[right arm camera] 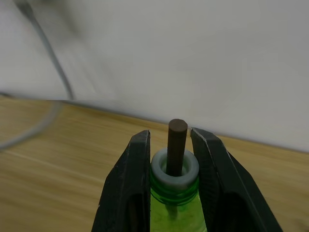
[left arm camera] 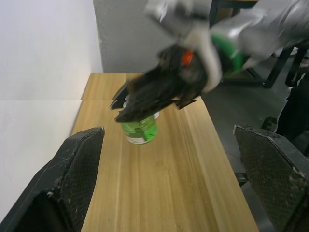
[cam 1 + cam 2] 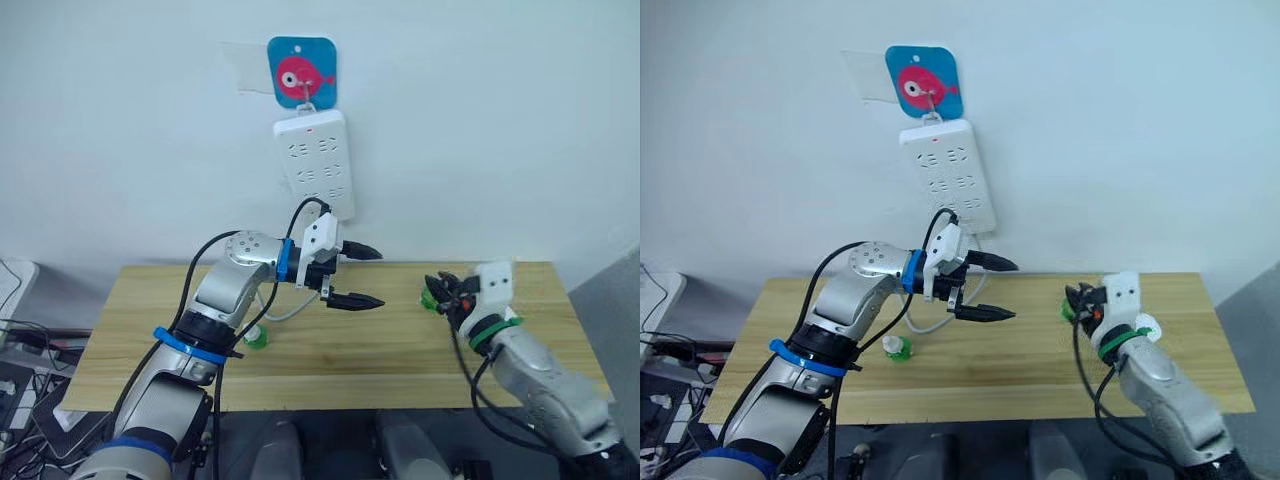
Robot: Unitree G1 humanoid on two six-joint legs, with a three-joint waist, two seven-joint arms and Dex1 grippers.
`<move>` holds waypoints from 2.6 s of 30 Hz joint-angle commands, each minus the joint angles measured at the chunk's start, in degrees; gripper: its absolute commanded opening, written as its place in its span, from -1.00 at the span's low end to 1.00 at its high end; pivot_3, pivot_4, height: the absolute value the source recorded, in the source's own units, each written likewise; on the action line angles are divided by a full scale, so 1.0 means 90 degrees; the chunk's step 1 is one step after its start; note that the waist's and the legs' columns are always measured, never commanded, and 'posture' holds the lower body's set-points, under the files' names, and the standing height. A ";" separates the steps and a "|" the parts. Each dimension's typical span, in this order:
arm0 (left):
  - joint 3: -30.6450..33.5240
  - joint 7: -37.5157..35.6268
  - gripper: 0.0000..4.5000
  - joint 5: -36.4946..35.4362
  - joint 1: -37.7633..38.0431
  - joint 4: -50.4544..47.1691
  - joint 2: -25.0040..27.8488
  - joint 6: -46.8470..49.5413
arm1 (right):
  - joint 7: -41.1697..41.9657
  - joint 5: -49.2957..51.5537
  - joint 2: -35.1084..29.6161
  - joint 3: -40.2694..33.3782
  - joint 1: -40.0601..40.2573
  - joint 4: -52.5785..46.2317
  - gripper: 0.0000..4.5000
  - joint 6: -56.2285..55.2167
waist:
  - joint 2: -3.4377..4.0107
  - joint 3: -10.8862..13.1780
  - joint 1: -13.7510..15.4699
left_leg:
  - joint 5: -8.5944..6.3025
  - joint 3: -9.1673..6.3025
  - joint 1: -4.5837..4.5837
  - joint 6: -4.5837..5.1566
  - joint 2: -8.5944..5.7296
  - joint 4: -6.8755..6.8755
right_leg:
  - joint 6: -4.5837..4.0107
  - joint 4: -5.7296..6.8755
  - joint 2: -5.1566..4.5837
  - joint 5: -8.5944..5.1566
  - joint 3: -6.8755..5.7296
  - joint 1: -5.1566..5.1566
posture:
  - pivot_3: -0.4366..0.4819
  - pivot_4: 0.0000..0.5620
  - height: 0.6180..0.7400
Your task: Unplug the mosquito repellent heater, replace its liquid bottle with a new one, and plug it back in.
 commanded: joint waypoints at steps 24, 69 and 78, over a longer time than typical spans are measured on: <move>0.0066 0.0105 1.00 0.0313 0.0165 -0.0027 -0.0095 -0.0238 | 0.0898 -0.1820 0.1681 -0.1349 -0.1212 0.4535 -0.17 -0.2880 | 0.0000 0.0000 0.0012 | 0.0001 -0.0002 0.0012 -0.0001 0.0002 0.0009 | -0.0008 0.0029 -0.0002 0.0005 0.0000 0.0006 | -0.16 -0.41 1.00; 0.4561 0.3938 1.00 -0.0530 0.4566 -0.1083 0.0527 -0.0642 | 0.3810 0.0708 -0.0594 -0.2553 0.1371 -0.2634 0.99 0.1815 | -0.0053 -0.0025 0.0453 | -0.0001 -0.0017 0.0011 0.0000 0.0003 0.0000 | -0.0012 0.0004 -0.0016 0.0001 -0.0016 0.0016 | 0.08 -0.38 1.00; 0.4448 0.4068 1.00 -0.0278 0.5598 -0.0555 0.0181 -0.1409 | 0.4194 0.0646 -0.0667 -0.2483 0.1534 -0.2684 0.99 0.1577 | -0.0079 -0.0048 0.0346 | -0.0002 -0.0005 0.0018 0.0000 0.0005 0.0000 | -0.0012 0.0000 -0.0016 0.0001 -0.0007 0.0021 | 0.01 -0.39 1.00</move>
